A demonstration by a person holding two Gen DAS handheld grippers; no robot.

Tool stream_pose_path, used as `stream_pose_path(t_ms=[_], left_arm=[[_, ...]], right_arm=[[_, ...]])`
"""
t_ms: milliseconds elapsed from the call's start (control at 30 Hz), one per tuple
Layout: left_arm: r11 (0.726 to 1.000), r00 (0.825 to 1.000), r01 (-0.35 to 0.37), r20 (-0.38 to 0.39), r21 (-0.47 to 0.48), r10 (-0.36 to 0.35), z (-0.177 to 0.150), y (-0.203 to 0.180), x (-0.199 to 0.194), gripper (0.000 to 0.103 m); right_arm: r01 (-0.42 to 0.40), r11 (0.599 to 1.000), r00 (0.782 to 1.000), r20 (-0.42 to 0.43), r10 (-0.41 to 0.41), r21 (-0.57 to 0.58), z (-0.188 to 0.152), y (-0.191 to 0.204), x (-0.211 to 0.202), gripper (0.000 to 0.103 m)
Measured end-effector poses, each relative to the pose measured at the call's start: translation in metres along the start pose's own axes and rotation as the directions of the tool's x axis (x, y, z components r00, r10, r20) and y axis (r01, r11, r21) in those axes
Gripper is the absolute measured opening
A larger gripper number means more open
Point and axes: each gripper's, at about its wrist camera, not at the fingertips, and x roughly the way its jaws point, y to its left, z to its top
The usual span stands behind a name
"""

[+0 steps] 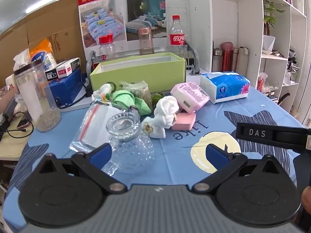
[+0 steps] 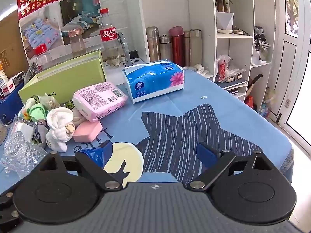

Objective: Organize soft objects

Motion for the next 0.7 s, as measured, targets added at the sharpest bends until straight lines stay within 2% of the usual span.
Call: stream_pose_path(t_ms=[267,700], left_arm=[[1.000,1.000,-0.008,0.023,-0.011,0.008,0.0010,0.0033,0.0007,0.103],[1.000,1.000,0.000,-0.001,-0.002,0.000,-0.0005,0.0032,-0.0018,0.103]], right_arm=[[-0.001,1.000,1.000,-0.001,0.001,-0.004,0.0001,0.0040,0.0003,0.080],[-0.010,1.000,1.000,-0.001,0.010,-0.011,-0.0003,0.0056,-0.0030,0.080]])
